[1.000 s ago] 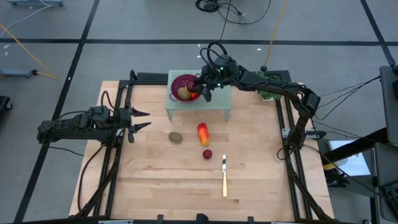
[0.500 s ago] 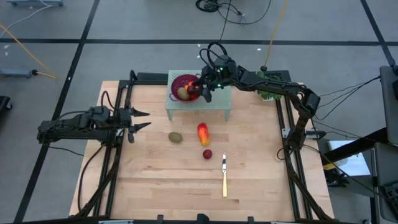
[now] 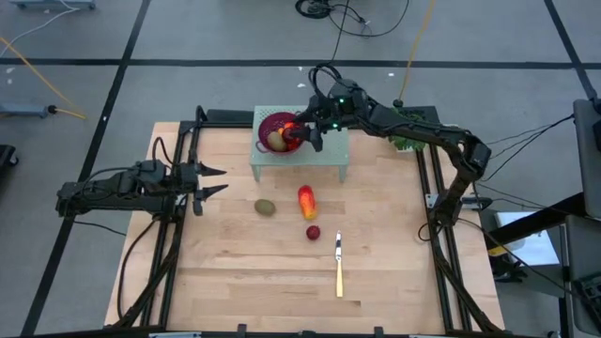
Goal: Pick & Place Fruit
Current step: Put the pomegranate into violet strainer bowl on the shelf, then put the kiwi into violet strainer bowl on the shelf
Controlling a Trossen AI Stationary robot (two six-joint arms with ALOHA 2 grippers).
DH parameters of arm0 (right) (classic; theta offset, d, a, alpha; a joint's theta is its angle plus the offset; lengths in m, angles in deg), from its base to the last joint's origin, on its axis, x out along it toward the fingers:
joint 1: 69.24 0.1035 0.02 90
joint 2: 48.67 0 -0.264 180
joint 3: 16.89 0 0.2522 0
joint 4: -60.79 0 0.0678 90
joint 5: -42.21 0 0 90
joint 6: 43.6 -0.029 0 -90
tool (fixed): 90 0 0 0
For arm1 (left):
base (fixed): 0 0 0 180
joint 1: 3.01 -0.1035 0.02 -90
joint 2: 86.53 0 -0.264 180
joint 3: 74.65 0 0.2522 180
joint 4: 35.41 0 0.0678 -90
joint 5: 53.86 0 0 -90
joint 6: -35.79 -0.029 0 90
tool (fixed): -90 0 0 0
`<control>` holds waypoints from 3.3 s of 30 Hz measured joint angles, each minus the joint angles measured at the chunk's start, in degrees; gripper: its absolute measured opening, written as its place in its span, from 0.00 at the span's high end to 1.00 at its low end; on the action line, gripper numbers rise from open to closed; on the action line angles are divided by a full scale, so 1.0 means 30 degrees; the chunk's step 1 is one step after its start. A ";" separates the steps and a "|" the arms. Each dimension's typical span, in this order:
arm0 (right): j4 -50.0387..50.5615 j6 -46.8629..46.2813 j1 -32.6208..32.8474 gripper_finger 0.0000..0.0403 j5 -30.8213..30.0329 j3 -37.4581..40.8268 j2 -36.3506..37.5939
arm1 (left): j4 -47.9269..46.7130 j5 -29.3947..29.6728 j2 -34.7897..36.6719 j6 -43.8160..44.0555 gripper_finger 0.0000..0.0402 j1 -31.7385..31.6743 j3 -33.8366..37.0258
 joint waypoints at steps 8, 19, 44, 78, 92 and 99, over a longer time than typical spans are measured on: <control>0.1350 0.0311 0.0647 0.47 0.0013 0.0000 0.2115 | 0.0028 -0.0009 -0.0001 0.0183 0.55 -0.0006 0.0000; 0.4842 0.0748 0.1436 0.72 -0.1685 0.0815 0.4853 | 0.0181 -0.0012 -0.0001 0.0233 0.55 -0.0006 0.0000; -0.7085 0.1146 0.1535 1.00 -0.2433 1.5997 1.6505 | 0.3646 0.0626 -0.0082 0.0149 0.55 0.0001 0.0000; -1.1123 0.0325 0.1535 1.00 -0.2484 2.1784 2.0095 | -0.3463 -0.2674 -1.4464 0.4248 0.55 0.0024 -0.7502; -1.1968 0.0548 0.1535 1.00 -0.2433 2.1784 2.0095 | -0.3583 -0.3023 -1.9862 0.3139 0.55 0.1309 -0.8094; -1.1961 0.0510 0.1535 1.00 -0.2419 2.1784 2.0095 | -0.3411 -0.2868 -2.1428 0.0768 0.55 0.1731 -0.8094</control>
